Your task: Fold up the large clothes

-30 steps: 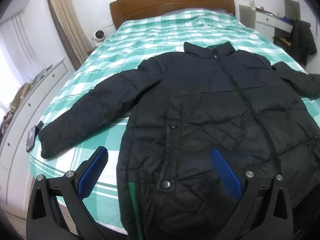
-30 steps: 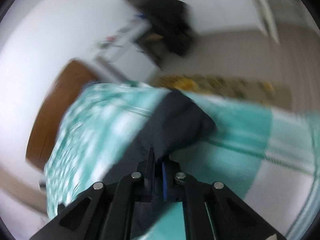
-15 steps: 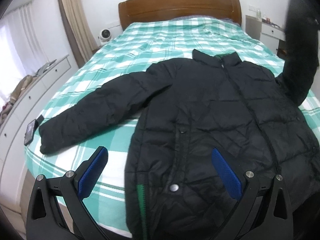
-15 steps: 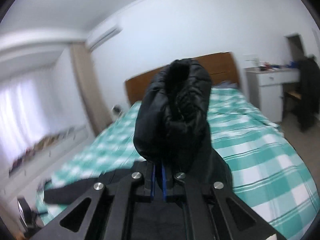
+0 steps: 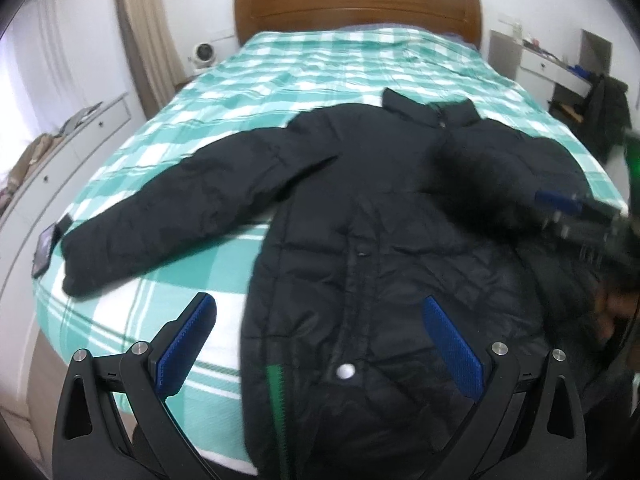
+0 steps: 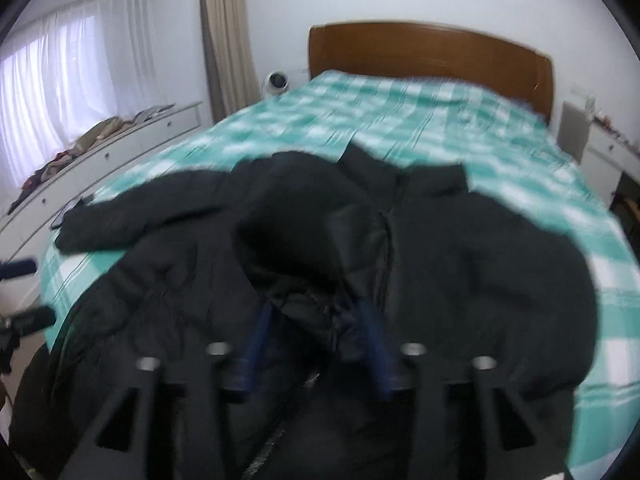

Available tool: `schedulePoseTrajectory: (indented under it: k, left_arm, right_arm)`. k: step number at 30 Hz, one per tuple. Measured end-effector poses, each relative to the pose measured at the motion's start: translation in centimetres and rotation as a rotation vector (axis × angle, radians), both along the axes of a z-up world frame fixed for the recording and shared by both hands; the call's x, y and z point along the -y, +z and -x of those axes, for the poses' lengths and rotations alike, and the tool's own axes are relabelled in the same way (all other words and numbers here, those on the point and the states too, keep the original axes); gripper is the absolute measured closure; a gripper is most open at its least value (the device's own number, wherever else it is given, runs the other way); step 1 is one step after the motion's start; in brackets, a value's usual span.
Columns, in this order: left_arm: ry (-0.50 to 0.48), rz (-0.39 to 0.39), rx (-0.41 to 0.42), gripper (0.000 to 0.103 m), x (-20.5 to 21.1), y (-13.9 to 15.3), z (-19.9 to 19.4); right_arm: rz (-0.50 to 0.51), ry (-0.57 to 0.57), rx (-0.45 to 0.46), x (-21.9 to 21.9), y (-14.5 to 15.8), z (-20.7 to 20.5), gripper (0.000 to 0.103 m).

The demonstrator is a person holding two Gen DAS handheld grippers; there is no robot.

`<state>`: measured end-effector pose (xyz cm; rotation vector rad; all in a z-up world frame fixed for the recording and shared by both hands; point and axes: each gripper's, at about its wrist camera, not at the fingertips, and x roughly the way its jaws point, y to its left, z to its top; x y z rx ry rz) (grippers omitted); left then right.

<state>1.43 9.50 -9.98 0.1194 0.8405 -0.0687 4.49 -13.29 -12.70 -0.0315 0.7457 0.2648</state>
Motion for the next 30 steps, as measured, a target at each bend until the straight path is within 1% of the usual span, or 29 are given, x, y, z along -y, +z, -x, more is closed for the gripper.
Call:
schedulePoseTrajectory:
  k: [1,2,4,6,8,10,11,12,13,14,15,16,17,19,20,22,24,26,28,30]
  left_arm:
    - [-0.017,0.007,0.0,0.0,0.4,0.1,-0.1]
    - [-0.046,0.032,-0.006,0.0,1.0,0.2,-0.5]
    - [-0.116,0.117,-0.028,0.0,2.0,0.6,-1.5]
    - [-0.185,0.207,-0.049,0.0,3.2,1.0,-2.9]
    - [-0.237,0.272,-0.066,0.0,4.8,1.1,-4.9]
    - [-0.275,0.308,-0.1,0.0,6.8,0.7,-7.8]
    - [-0.282,0.316,-0.138,0.0,8.0,-0.1,-9.9]
    - [-0.273,0.312,-0.162,0.001,8.7,-0.7,-11.2]
    - [-0.259,0.304,-0.189,0.009,9.5,-1.6,-12.4]
    - [-0.245,0.29,-0.238,0.027,10.5,-3.0,-14.1]
    - [-0.236,0.274,-0.287,0.04,11.2,-4.3,-15.2]
    - [-0.231,0.27,-0.336,0.068,11.7,-5.5,-16.1]
    - [-0.218,0.273,-0.354,0.08,11.9,-6.2,-16.7]
    - [-0.201,0.274,-0.339,0.093,12.1,-6.0,-17.2]
    - [-0.199,0.276,-0.332,0.096,12.2,-5.4,-17.5]
    - [-0.208,0.252,-0.266,0.096,12.4,-2.9,-18.4]
    - [-0.208,0.225,-0.209,0.096,12.0,-0.9,-19.7]
    - [-0.188,0.215,-0.179,0.096,11.3,0.0,-21.1]
    - [-0.134,0.206,-0.163,0.096,9.6,0.0,-23.0]
    - [-0.073,0.188,-0.183,0.095,8.0,-1.8,-24.6]
  right_arm:
    - [0.0,-0.004,-0.008,0.2,-0.1,0.5,0.036]
    - [-0.011,-0.004,-0.015,0.4,-0.2,1.3,0.036]
    - [-0.034,0.003,-0.015,0.8,-0.4,3.0,0.035]
    - [-0.029,-0.007,-0.008,1.7,0.3,4.7,0.035]
    - [-0.019,-0.022,0.008,3.1,0.7,6.2,0.035]
    - [-0.014,-0.042,0.018,4.1,1.3,7.5,0.035]
    - [-0.019,-0.052,0.025,4.6,1.6,8.2,0.035]
    - [-0.026,-0.062,0.032,5.1,1.9,8.9,0.035]
    - [-0.03,-0.069,0.036,5.3,2.2,9.2,0.035]
    - [-0.039,-0.08,0.043,5.8,2.5,9.8,0.035]
    - [-0.046,-0.089,0.049,6.2,2.8,10.0,0.035]
    - [-0.053,-0.098,0.056,6.6,3.1,10.4,0.035]
    - [-0.061,-0.109,0.064,7.1,3.3,10.9,0.035]
    - [-0.068,-0.134,0.068,8.3,3.5,11.4,0.035]
    - [-0.07,-0.143,0.067,8.8,3.5,11.3,0.035]
    - [-0.072,-0.159,0.07,10.2,3.8,10.9,0.035]
    - [-0.047,-0.181,0.078,12.0,4.3,9.7,0.035]
    - [-0.015,-0.213,0.099,14.1,5.1,7.5,0.035]
    - [0.009,-0.252,0.117,16.0,5.9,4.9,0.035]
    - [0.005,-0.292,0.116,18.1,6.3,1.8,0.035]
